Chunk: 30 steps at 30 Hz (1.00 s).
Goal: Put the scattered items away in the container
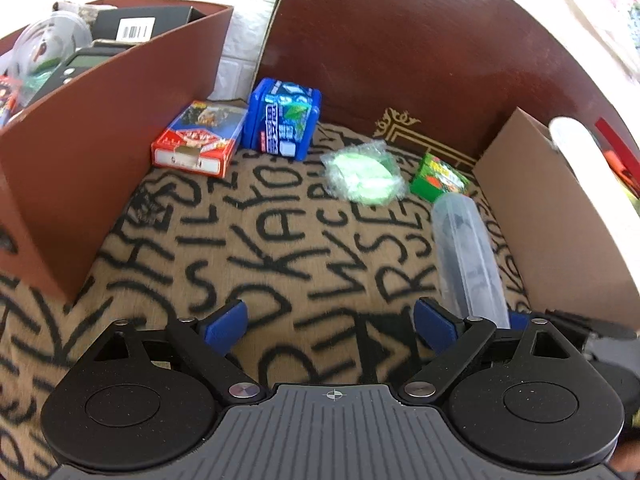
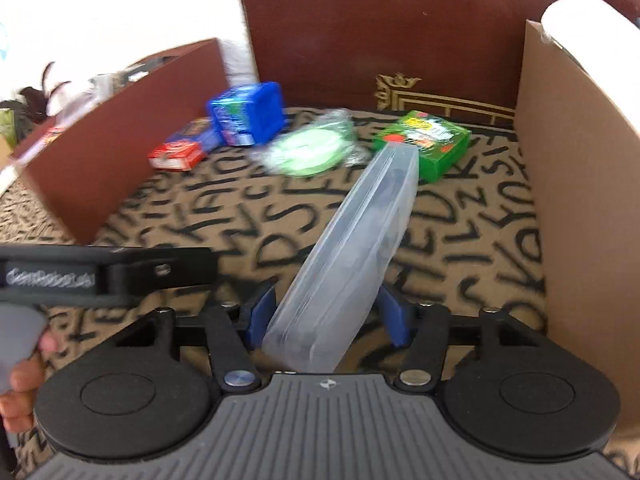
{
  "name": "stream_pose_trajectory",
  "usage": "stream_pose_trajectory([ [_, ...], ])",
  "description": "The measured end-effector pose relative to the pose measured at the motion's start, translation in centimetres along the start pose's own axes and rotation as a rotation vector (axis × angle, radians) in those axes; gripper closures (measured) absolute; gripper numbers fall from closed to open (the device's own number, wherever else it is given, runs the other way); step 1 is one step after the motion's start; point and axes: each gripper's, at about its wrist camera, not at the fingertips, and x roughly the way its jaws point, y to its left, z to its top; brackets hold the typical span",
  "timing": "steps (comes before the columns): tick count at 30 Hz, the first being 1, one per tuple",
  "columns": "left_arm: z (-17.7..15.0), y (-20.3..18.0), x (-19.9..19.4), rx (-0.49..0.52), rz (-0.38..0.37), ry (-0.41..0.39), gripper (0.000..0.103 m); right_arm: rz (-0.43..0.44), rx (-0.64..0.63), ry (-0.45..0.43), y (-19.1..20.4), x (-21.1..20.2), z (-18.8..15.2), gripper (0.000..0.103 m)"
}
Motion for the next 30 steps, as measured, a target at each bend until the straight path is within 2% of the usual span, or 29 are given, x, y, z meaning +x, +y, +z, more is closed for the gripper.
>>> stream_pose_trajectory([
  [4, -1.3, -0.3, -1.3, 0.01, -0.007, 0.021, 0.007, 0.007, -0.009, -0.022, 2.1, -1.6, -2.1, 0.053],
  [9, -3.1, -1.1, -3.3, 0.024, -0.081, 0.049, 0.007, 0.035, -0.051, -0.016, 4.1, -3.6, -4.6, 0.06],
  [14, -4.1, -1.9, -3.7, 0.004, -0.098, 0.072, 0.005, 0.08, -0.112, 0.007, 5.9, -5.4, -6.8, 0.059],
  [17, -4.0, -2.6, -2.9, 0.006, -0.072, 0.095, 0.006, 0.086, -0.081, -0.005, 6.0, -6.0, -6.8, 0.051],
  [23, -3.1, -3.1, -2.0, 0.024, -0.082, 0.116, 0.022, 0.062, -0.063, -0.038, 6.0, -7.0, -6.5, 0.05],
  [25, -2.9, -3.4, -1.9, 0.032, -0.096, 0.128, 0.034, 0.062, -0.057, -0.036, 6.0, -6.9, -6.5, 0.052],
  [28, -2.9, -3.9, -1.7, 0.049, -0.087, 0.132, 0.027, 0.076, -0.045, -0.023, 5.9, -6.4, -6.2, 0.06],
  [30, -3.1, -4.0, -1.4, 0.055, -0.07, 0.129, 0.026, 0.079, -0.043, -0.014, 6.0, -6.2, -6.2, 0.061],
])
